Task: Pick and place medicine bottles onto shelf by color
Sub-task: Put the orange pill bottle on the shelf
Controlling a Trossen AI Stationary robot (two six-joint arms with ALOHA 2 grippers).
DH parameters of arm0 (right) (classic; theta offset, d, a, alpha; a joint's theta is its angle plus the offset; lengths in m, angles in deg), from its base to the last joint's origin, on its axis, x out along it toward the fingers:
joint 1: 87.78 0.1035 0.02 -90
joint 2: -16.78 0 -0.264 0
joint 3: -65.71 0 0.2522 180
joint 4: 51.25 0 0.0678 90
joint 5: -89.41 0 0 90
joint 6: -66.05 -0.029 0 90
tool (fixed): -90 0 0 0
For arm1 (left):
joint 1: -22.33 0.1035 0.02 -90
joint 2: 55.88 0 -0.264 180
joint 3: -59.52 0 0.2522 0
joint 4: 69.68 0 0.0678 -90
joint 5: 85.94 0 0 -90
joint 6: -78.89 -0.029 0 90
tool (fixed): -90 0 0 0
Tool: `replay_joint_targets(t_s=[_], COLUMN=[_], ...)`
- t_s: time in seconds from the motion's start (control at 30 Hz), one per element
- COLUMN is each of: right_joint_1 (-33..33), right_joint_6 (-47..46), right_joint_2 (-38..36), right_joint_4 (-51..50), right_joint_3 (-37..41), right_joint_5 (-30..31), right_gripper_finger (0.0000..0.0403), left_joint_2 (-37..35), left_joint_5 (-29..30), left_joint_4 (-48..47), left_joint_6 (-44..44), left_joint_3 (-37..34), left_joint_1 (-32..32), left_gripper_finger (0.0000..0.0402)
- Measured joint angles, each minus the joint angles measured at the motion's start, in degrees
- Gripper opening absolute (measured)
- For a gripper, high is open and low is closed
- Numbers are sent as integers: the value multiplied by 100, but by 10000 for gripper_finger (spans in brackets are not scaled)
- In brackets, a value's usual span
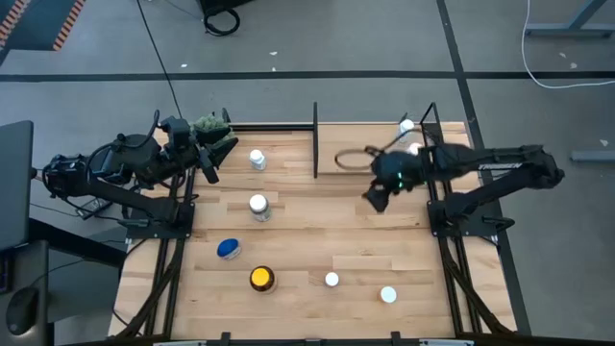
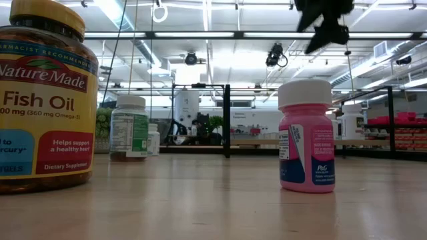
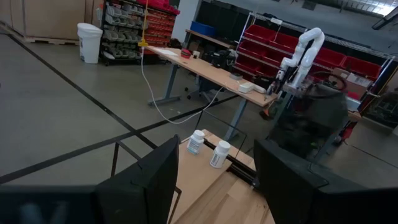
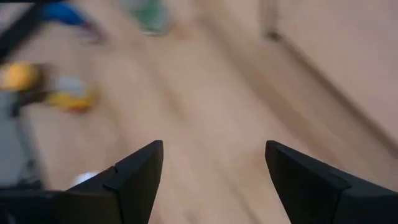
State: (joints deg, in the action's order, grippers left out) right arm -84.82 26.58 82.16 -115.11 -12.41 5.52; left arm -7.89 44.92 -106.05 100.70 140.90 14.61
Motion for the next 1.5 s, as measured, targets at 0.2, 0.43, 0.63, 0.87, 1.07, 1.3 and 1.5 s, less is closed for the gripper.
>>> replay_joint_targets(t_s=[0.2, 0.43, 0.63, 0.87, 1.07, 1.3, 1.5], right_joint_1=[1287, 3026, 4161, 5040, 5363, 5383, 5381], right_joint_6=[484, -203, -763, -1772, -2188, -2231, -2522], right_joint_2=[260, 851, 1686, 2249, 2505, 3037, 3147], right_joint_4=[284, 47, 133, 140, 407, 679, 481], right_joint_3=[0, 0, 0, 0, 0, 0, 2], right_joint_5=[-138, -277, -56, 609, 1202, 1277, 1401], right_gripper_finger=[290, 290, 290, 290, 290, 300, 304], left_joint_2=[0, 0, 0, 0, 0, 0, 2], left_joint_5=[0, -2, -4, -172, -195, -289, -429], left_joint_4=[0, -15, -29, -145, -290, -400, -614], left_joint_6=[5, 156, 336, 383, 493, 612, 757], left_joint_3=[0, 0, 0, 0, 0, 0, 0], left_joint_1=[0, 0, 0, -2, 0, 0, 0], left_gripper_finger=[215, 215, 215, 215, 215, 215, 215])
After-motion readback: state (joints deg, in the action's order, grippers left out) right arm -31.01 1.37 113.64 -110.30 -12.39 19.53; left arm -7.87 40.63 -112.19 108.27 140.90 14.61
